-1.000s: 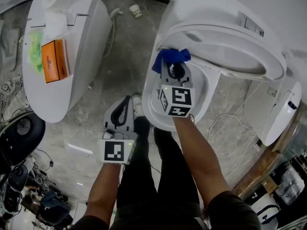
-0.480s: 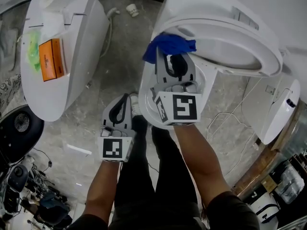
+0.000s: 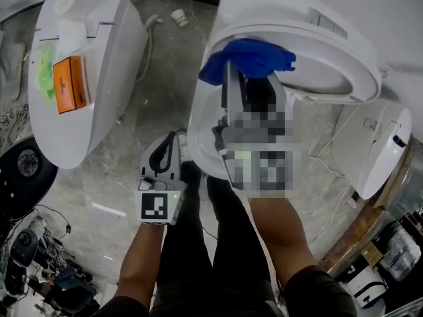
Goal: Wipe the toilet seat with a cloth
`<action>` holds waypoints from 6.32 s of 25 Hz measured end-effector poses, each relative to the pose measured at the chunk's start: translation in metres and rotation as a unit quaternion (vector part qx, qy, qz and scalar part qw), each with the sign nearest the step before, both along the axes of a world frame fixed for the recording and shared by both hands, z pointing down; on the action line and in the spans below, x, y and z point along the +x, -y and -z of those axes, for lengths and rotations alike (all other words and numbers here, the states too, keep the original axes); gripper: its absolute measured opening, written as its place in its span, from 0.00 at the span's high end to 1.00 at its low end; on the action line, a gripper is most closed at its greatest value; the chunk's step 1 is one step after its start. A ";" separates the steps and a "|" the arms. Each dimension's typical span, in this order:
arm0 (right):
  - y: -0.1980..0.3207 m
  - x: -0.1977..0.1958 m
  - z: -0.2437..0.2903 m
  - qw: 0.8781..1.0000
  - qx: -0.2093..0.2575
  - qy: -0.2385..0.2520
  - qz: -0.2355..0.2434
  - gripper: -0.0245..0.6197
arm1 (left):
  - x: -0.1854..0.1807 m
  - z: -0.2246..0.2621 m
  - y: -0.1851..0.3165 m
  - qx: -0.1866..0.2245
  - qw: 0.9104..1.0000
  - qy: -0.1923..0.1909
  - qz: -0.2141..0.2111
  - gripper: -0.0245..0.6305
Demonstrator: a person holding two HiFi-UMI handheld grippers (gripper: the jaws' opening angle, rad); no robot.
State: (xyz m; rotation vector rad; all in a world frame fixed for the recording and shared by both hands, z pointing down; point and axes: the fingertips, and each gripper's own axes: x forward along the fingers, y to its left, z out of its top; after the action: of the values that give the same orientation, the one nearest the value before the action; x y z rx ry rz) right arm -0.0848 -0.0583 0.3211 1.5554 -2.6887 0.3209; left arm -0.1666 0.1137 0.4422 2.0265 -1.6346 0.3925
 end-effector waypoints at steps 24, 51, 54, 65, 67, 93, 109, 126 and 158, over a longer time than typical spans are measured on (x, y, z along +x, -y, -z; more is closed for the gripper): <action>-0.029 0.047 0.070 0.999 0.042 0.024 -0.016 0.83 | 0.006 0.014 0.026 0.022 0.998 0.052 -0.011 0.95; -0.102 0.142 0.106 0.997 -0.034 -0.034 -0.068 0.83 | 0.113 0.164 0.168 0.124 0.942 0.211 -0.228 0.65; -0.102 0.151 0.108 0.996 -0.036 -0.032 -0.073 0.83 | 0.119 0.166 0.180 0.122 0.933 0.236 -0.243 0.63; -0.105 0.168 0.100 0.995 -0.045 -0.029 -0.081 0.83 | 0.121 0.161 0.189 0.119 0.926 0.264 -0.242 0.63; -0.108 0.172 0.098 0.995 -0.049 -0.027 -0.083 0.83 | 0.122 0.162 0.184 0.120 0.922 0.271 -0.249 0.63; -0.128 0.229 0.180 0.996 -0.041 -0.033 -0.071 0.83 | 0.115 0.136 0.015 0.008 0.901 0.283 -0.327 0.64; -0.157 0.221 0.099 0.988 -0.130 -0.086 -0.014 0.83 | 0.147 0.032 -0.082 -0.097 0.818 0.338 -0.456 0.64; -0.186 0.194 0.007 0.971 -0.207 -0.115 0.035 0.83 | 0.150 -0.105 -0.183 -0.193 0.633 0.399 -0.635 0.49; -0.215 0.190 -0.098 0.947 -0.281 -0.154 0.034 0.83 | 0.152 -0.243 -0.208 -0.169 0.565 0.438 -0.679 0.46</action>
State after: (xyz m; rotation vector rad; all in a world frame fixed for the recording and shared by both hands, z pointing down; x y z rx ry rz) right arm 0.1050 0.1563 0.4194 1.2190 -2.1430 0.7013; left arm -0.0144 0.3216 0.6850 2.4173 0.2678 2.2723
